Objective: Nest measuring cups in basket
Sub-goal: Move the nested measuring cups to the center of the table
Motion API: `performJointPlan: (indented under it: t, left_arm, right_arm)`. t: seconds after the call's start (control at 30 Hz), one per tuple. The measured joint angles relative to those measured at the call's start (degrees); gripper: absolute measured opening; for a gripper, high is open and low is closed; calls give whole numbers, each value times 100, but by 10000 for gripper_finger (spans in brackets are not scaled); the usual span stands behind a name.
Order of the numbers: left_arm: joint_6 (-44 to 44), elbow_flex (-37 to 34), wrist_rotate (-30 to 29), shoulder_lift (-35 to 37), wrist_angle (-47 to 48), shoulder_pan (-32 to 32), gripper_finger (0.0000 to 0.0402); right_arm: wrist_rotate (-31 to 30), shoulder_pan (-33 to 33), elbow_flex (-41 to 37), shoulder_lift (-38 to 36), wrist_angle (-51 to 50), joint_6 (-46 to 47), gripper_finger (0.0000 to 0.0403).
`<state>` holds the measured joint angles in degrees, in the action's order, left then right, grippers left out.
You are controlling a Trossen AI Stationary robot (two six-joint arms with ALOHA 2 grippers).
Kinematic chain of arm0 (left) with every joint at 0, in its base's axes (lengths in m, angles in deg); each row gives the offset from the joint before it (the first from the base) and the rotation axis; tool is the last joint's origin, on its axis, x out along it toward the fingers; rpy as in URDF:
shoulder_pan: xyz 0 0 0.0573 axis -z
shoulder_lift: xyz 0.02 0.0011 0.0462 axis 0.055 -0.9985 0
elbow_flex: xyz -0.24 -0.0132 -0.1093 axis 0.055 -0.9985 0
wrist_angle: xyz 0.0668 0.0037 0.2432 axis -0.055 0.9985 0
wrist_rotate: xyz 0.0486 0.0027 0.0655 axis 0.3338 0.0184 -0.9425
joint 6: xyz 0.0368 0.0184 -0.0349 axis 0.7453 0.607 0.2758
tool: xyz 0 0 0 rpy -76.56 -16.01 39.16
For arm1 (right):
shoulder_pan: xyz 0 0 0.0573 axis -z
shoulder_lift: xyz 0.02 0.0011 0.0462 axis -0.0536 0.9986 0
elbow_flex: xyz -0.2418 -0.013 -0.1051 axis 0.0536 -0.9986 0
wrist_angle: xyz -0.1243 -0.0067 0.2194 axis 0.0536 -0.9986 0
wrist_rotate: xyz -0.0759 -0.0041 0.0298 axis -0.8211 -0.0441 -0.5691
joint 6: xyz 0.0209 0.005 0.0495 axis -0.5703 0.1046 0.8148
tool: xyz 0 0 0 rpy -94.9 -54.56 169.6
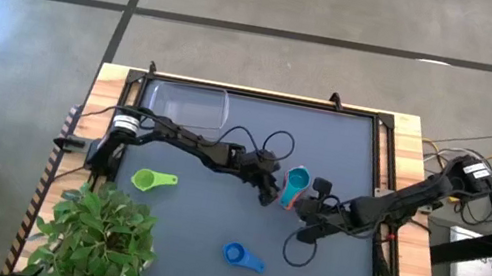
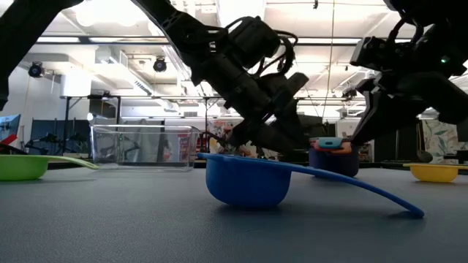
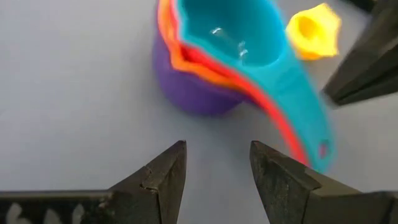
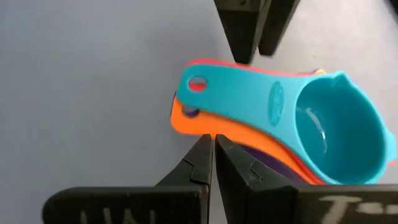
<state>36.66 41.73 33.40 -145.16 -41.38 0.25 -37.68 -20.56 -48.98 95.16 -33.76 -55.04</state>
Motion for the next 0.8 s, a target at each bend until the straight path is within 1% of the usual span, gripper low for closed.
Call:
performJointPlan:
  t: [0.1,0.17,0.27,0.37,0.47,0.53,0.6,0.67,0.8]
  left_arm:
    - [-142,50,-455,61,249,-7,161]
    - [-152,155,-559,106,276,4,161]
    - [-182,429,-675,144,639,71,161]
    - [-321,884,-1064,151,1517,186,161]
    - [-712,1335,-1745,172,2543,310,161]
    - [-995,1520,-2073,173,2944,391,161]
    - [-1106,1628,-2176,173,3123,464,161]
    - [-1152,1676,-2131,173,3017,537,161]
    - [-1311,1670,-1810,173,2833,639,168]
  right_arm:
    - [-5,-11,0,-229,-227,128,8]
    - [-8,-11,0,-419,-409,218,9]
    - [-12,-11,-18,-784,-701,367,9]
    - [-90,-73,-113,-1180,-886,445,9]
    - [-421,-198,-196,-1558,-1125,629,9]
    - [-620,-273,-220,-1791,-1385,797,9]
    - [-752,-346,-239,-1994,-1498,904,9]
    - [-770,-415,-266,-2158,-1543,952,9]
    - [-774,-530,-291,-2354,-1547,952,9]
